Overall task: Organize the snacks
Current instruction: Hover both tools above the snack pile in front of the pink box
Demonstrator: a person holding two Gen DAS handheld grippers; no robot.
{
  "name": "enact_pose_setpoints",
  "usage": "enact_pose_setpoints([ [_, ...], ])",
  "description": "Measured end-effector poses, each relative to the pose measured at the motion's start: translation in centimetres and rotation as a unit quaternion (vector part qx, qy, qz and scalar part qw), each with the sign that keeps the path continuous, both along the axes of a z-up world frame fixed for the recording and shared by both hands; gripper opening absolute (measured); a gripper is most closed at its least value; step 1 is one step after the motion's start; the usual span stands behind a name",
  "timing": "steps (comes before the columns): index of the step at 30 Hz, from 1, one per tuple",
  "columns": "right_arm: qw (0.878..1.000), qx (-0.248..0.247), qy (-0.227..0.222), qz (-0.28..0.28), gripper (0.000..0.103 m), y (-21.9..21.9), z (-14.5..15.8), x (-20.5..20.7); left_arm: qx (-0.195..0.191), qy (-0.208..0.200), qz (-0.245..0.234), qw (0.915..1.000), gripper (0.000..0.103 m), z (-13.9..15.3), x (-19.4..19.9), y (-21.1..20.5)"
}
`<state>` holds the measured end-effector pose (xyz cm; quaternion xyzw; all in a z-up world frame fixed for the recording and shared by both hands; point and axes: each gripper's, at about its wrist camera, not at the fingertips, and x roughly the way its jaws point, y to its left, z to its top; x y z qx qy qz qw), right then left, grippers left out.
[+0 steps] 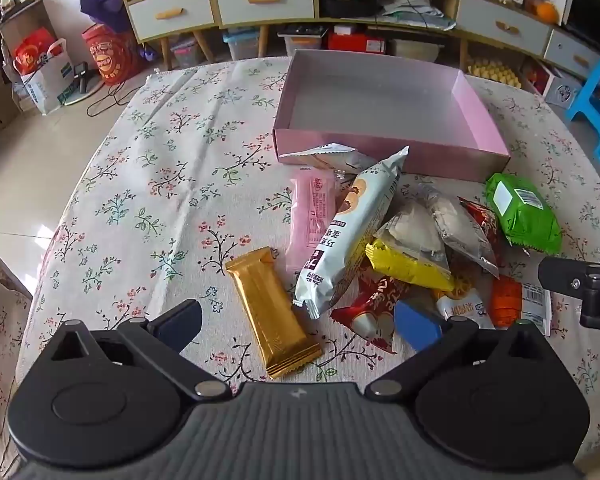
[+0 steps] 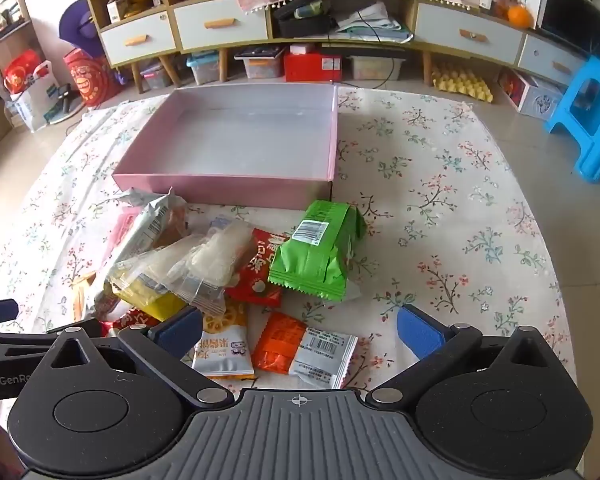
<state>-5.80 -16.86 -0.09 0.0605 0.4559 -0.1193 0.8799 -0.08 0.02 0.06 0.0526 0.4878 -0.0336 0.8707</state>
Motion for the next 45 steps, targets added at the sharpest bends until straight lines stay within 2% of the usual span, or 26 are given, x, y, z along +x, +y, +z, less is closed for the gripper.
enact_pose_setpoints([
  [7, 1.0, 0.006, 0.011, -0.008, 0.103, -0.1, -0.2, 0.3, -0.007, -0.006, -0.01, 0.9999, 0.103, 0.2, -0.2, 0.4],
  [8, 1.0, 0.006, 0.011, -0.006, 0.103, 0.0, -0.2, 0.3, -0.002, -0.003, 0.009, 1.0, 0.103, 0.2, 0.1, 0.5],
  [10, 1.0, 0.011, 0.008, -0.006, 0.103, 0.1, -0.3, 0.4, -0.002, -0.005, 0.013, 0.9999, 0.103, 0.3, 0.2, 0.7],
  [25, 0.999, 0.041, 0.014, -0.019, 0.103, 0.2, -0.3, 0.8, -0.012, -0.014, 0.014, 0.9997, 0.103, 0.5, 0.2, 1.7],
  [45, 0.999, 0.04, 0.014, -0.016, 0.103, 0.5, 0.1, 0.7, -0.022, -0.019, 0.012, 0.9995, 0.103, 0.7, 0.1, 1.9],
])
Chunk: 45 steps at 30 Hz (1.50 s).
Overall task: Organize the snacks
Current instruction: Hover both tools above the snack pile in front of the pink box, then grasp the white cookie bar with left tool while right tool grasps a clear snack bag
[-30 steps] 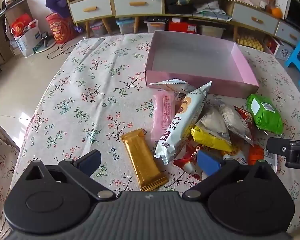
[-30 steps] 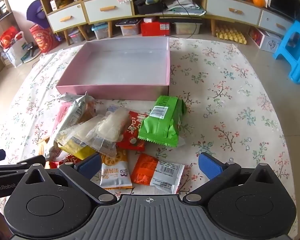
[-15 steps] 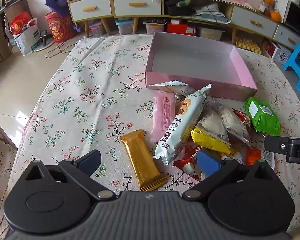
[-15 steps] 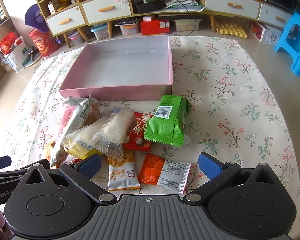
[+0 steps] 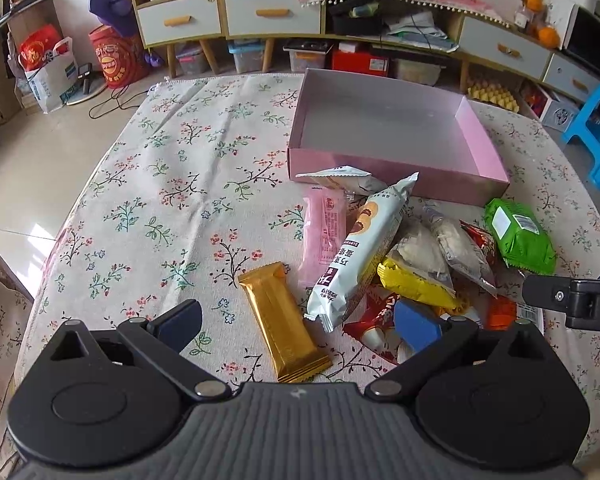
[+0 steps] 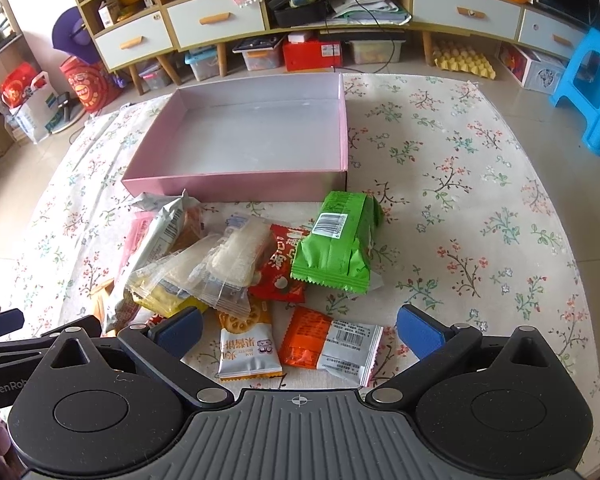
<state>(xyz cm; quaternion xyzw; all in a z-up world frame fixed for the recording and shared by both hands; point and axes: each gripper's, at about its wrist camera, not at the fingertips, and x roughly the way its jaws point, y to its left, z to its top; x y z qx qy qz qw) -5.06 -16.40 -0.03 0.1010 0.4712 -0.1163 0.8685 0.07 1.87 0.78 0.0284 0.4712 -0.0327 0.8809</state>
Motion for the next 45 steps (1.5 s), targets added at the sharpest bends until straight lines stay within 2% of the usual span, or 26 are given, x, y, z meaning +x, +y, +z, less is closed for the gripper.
enact_pose_setpoints([
  [6, 1.0, 0.003, -0.004, 0.001, 0.103, 0.0, 0.1, -0.1, -0.002, -0.006, 0.012, 0.9999, 0.102, 0.0, 0.1, 0.3],
  [11, 1.0, 0.017, -0.003, -0.003, 0.103, -0.4, 0.3, 0.3, -0.02, -0.018, 0.006, 0.9996, 0.102, -0.2, 0.3, 0.9],
  [16, 1.0, 0.015, 0.0, -0.004, 0.103, -1.1, 0.4, 1.0, -0.037, 0.001, -0.01, 0.9993, 0.092, -0.7, 1.3, 1.6],
  [21, 0.996, 0.084, 0.023, -0.012, 0.102, -2.3, -0.5, 1.3, -0.031, 0.01, -0.036, 0.9988, 0.092, -0.6, 1.8, 1.3],
  [27, 0.995, 0.099, 0.014, -0.002, 0.102, -2.4, 0.3, 1.5, -0.03, 0.03, -0.052, 0.9977, 0.092, -0.2, 2.4, 1.3],
  [30, 0.995, 0.099, 0.016, 0.0, 0.102, -2.6, 0.7, 2.1, -0.032, 0.025, -0.065, 0.9971, 0.097, 0.4, 2.7, 1.4],
  [33, 0.995, 0.103, 0.015, 0.008, 0.102, -2.9, 0.9, 2.8, -0.045, 0.026, -0.068, 0.9963, 0.101, 0.7, 3.3, 1.8],
  [38, 0.987, 0.16, 0.014, 0.008, 0.102, -4.0, -0.1, 4.3, -0.093, 0.021, -0.073, 0.9928, 0.098, -0.3, 4.7, 2.5],
  [41, 0.979, 0.202, 0.003, 0.007, 0.102, -4.4, -1.4, 4.6, -0.129, 0.021, -0.09, 0.9873, 0.086, -1.2, 5.4, 2.8],
  [45, 0.971, 0.237, 0.01, 0.005, 0.096, -4.4, -2.9, 5.7, -0.173, 0.033, -0.11, 0.9783, 0.064, -2.0, 6.4, 2.8],
])
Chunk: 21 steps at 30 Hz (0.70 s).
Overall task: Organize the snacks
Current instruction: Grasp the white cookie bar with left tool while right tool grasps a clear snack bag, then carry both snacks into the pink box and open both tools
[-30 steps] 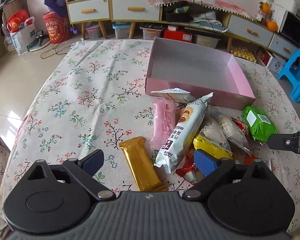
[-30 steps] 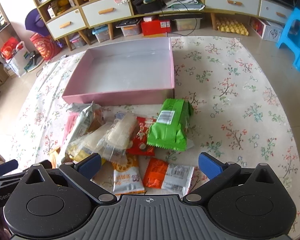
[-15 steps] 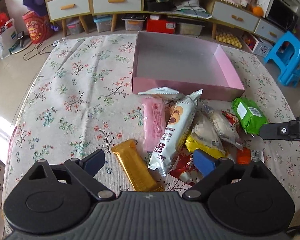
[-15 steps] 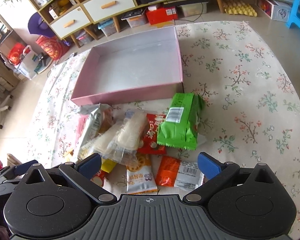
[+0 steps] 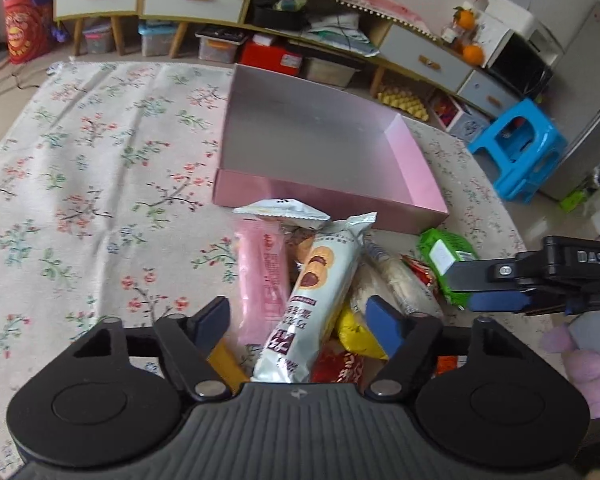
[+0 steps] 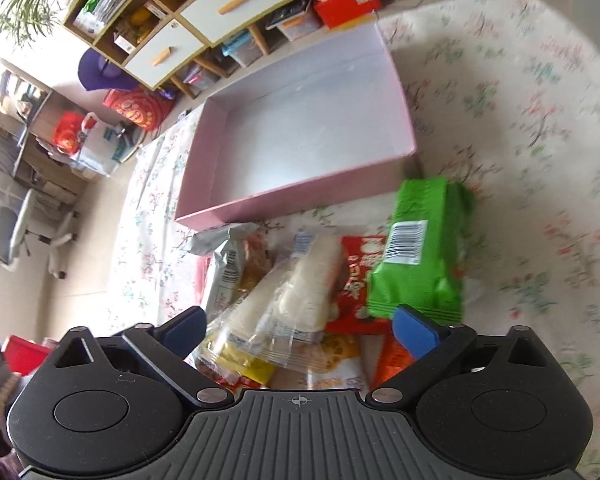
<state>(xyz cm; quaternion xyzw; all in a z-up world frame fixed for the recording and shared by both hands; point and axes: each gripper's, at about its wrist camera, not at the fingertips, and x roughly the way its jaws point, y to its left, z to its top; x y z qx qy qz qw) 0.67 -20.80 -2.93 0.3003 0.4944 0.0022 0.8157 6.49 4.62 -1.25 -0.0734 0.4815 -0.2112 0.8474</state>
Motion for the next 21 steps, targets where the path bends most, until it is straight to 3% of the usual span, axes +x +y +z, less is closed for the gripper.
enact_pose_setpoints([
  [2, 1.0, 0.014, 0.004, -0.002, 0.092, -0.1, -0.5, 0.6, -0.014, 0.004, -0.003, 0.9999, 0.056, -0.3, 0.5, -0.1],
  [9, 0.999, 0.011, 0.026, -0.018, 0.044, -0.2, -2.0, 2.8, -0.012, 0.021, -0.023, 0.9994, 0.042, -1.3, 1.7, -1.1],
  [12, 0.999, 0.008, 0.034, -0.022, 0.038, 0.1, -2.6, 3.3, -0.005, 0.03, -0.026, 0.9992, 0.04, -1.8, 1.9, -1.4],
  [21, 0.999, -0.022, 0.045, -0.022, 0.035, 0.9, -3.2, 3.3, 0.025, 0.027, -0.026, 0.999, 0.043, -2.1, 1.7, -1.9],
])
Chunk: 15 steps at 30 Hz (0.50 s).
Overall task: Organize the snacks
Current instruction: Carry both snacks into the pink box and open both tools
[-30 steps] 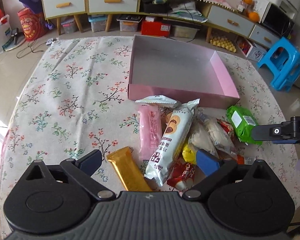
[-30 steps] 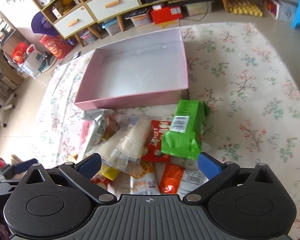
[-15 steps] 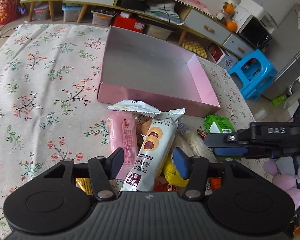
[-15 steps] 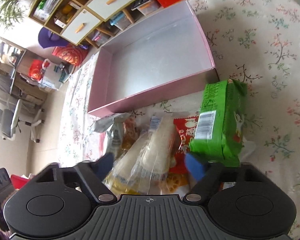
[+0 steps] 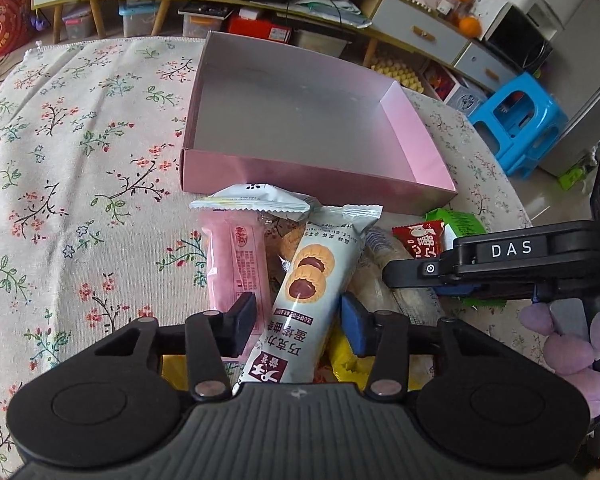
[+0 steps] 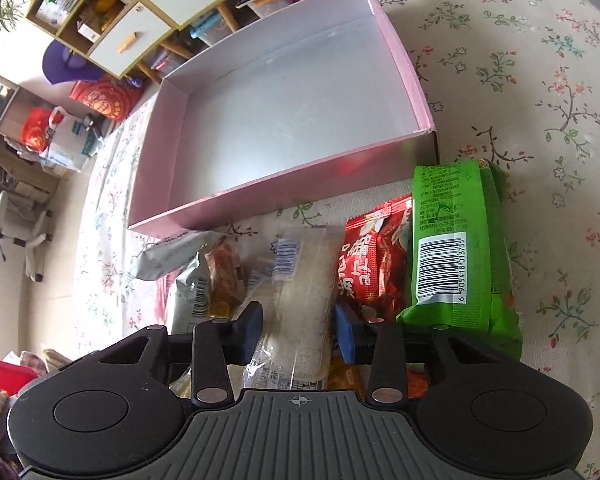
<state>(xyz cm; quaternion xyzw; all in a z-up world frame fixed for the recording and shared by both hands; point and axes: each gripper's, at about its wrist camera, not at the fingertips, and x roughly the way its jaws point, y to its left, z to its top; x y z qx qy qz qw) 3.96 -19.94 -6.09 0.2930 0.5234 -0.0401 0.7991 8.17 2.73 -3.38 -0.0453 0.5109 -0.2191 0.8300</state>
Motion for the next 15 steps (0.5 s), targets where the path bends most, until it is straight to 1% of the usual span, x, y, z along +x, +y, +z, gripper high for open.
enact_pose_setpoints([
  [2, 1.0, -0.001, 0.001, -0.002, 0.033, 0.0, 0.0, -0.1, 0.009, -0.002, -0.001, 1.0, 0.043, 0.1, -0.2, -0.1],
  [5, 1.0, -0.007, 0.002, -0.002, 0.031, -0.1, 0.0, -0.2, 0.021, 0.004, -0.001, 0.9998, 0.04, 0.2, -0.3, -0.2],
  [8, 1.0, -0.012, 0.005, -0.002, 0.028, -0.1, 0.3, -0.2, 0.025, 0.008, 0.005, 0.9996, 0.039, 0.3, -0.5, -0.1],
  [9, 1.0, -0.011, 0.005, -0.003, 0.027, 0.1, 0.4, -0.2, 0.028, 0.008, 0.004, 0.9996, 0.037, 0.3, -0.6, -0.1],
  [15, 1.0, 0.002, -0.011, -0.007, 0.026, -0.1, 1.7, -0.7, 0.037, 0.008, -0.008, 0.9992, 0.035, 0.1, -0.7, -0.1],
])
